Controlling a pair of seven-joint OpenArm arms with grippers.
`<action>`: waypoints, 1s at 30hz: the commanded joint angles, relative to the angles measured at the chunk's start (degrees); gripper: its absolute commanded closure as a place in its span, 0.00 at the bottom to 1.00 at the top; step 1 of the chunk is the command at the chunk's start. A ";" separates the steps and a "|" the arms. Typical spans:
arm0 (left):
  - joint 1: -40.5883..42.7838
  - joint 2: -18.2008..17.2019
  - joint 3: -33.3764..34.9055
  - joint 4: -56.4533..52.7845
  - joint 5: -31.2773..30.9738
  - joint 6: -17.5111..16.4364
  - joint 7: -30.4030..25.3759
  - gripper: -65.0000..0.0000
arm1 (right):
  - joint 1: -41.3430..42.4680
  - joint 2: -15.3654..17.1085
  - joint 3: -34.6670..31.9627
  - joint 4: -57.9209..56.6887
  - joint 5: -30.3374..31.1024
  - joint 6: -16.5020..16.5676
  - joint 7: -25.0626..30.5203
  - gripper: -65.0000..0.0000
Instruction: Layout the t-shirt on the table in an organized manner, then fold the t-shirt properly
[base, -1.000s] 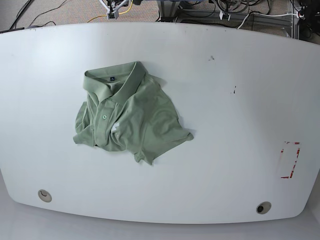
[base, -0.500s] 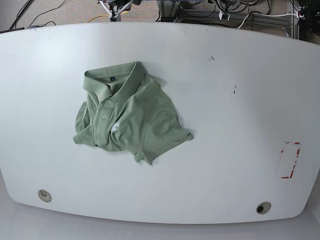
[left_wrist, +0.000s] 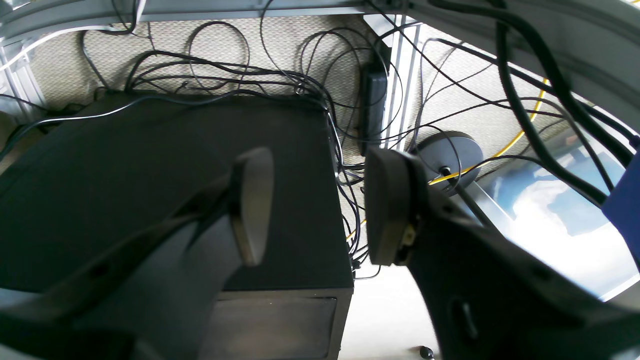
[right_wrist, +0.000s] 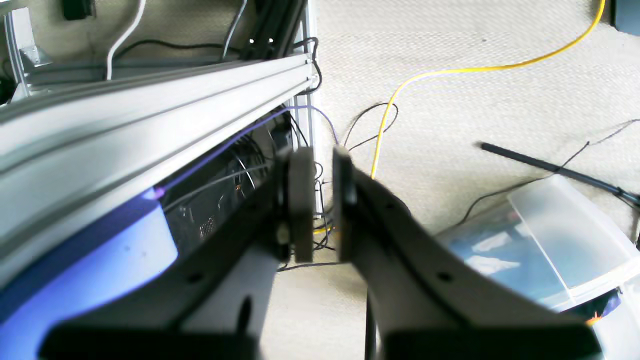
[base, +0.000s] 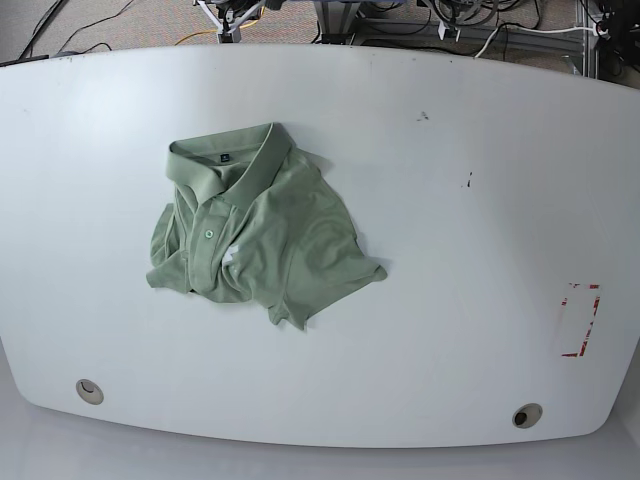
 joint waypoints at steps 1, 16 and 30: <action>0.38 -0.19 0.04 0.33 0.03 -0.05 -0.25 0.57 | -0.22 0.23 0.08 0.41 0.12 0.11 0.62 0.91; 2.31 -0.45 -0.05 0.41 -0.05 -0.05 -6.93 0.58 | -4.44 0.14 0.08 4.54 0.03 0.29 1.93 0.91; 8.03 -0.54 -0.13 3.93 -0.05 -0.05 -14.05 0.58 | -14.29 -1.79 0.08 20.01 0.03 0.37 2.02 0.91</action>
